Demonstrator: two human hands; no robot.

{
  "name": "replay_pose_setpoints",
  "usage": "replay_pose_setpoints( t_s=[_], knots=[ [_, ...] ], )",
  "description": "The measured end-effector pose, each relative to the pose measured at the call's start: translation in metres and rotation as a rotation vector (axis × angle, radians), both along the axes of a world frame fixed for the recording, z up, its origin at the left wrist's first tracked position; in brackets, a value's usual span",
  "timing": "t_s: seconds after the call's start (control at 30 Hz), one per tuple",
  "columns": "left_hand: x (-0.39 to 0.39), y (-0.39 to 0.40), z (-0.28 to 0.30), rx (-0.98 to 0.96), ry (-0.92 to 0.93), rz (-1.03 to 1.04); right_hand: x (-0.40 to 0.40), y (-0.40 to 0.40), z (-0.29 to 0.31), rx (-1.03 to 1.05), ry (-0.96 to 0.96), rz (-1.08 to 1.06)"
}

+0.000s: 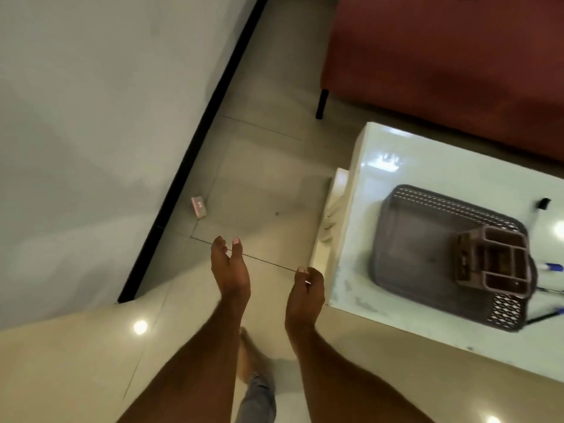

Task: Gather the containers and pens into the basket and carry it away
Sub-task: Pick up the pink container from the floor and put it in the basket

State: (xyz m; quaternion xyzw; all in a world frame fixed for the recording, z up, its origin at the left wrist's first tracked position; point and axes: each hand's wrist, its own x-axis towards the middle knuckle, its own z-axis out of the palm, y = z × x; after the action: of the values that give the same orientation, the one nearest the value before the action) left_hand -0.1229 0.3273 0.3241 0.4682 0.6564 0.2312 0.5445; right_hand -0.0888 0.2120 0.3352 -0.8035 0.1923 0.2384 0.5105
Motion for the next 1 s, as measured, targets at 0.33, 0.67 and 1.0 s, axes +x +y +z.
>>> replay_pose_setpoints(
  t_s=[0.33,0.67,1.0],
  knots=[
    [-0.076,0.146,-0.025,0.182,0.294,-0.534,0.022,0.128,-0.030,-0.321,-0.289,0.981],
    [-0.078,0.234,-0.133,0.252,0.516,-0.868,0.058,0.229,-0.132,-0.504,-0.324,1.519],
    [-0.058,0.295,-0.271,0.005,0.478,-0.760,0.059,0.322,-0.277,-0.314,0.060,1.508]
  ],
)
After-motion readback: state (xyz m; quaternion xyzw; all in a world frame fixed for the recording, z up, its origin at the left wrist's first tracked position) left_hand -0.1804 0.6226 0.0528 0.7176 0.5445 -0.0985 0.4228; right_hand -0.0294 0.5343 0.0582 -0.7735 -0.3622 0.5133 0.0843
